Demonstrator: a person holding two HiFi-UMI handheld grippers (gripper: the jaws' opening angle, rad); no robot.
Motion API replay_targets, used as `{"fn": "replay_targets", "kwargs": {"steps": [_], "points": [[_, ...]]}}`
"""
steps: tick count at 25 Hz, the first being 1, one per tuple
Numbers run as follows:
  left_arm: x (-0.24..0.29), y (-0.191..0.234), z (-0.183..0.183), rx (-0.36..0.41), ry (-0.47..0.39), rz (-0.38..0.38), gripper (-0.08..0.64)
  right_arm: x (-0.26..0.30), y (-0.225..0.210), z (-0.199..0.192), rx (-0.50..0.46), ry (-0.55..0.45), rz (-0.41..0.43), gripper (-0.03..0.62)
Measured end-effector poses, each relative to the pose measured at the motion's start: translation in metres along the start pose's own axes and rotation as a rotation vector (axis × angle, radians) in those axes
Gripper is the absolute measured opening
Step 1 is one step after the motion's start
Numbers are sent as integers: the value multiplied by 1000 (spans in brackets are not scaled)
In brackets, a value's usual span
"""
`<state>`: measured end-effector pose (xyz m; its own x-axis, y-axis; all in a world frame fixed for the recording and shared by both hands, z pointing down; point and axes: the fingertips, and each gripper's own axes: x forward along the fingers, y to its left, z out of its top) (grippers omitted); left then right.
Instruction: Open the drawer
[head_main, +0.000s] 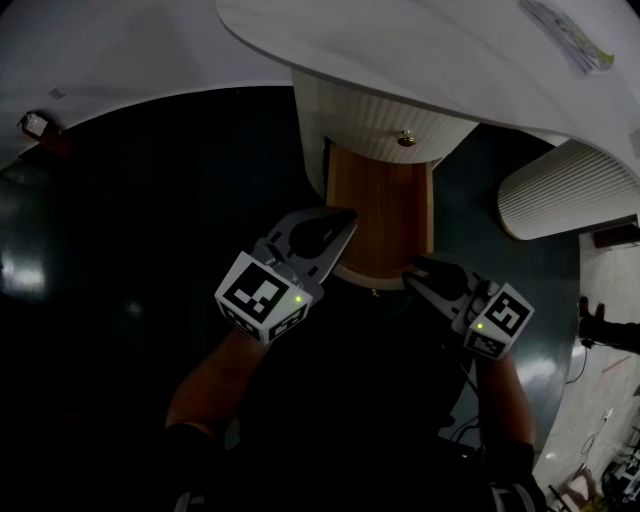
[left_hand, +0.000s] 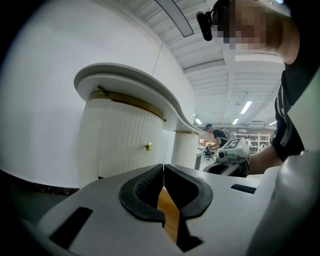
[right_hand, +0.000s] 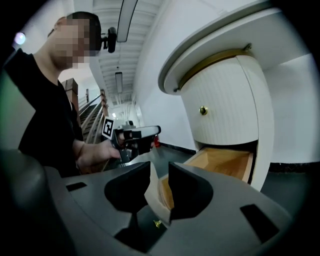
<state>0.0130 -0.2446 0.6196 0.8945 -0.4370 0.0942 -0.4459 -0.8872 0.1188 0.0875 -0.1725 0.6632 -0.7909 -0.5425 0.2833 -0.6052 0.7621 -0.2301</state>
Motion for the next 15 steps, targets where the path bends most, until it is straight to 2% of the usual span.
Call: {"fn": "replay_targets", "kwargs": {"steps": [9,15], "points": [[4,30,18,108,-15,35,14,3,-10,77,-60,-248,-29,80],[1,35,17,73,-28,42,14,21,-14,95,-91,-329,-58,54]]}}
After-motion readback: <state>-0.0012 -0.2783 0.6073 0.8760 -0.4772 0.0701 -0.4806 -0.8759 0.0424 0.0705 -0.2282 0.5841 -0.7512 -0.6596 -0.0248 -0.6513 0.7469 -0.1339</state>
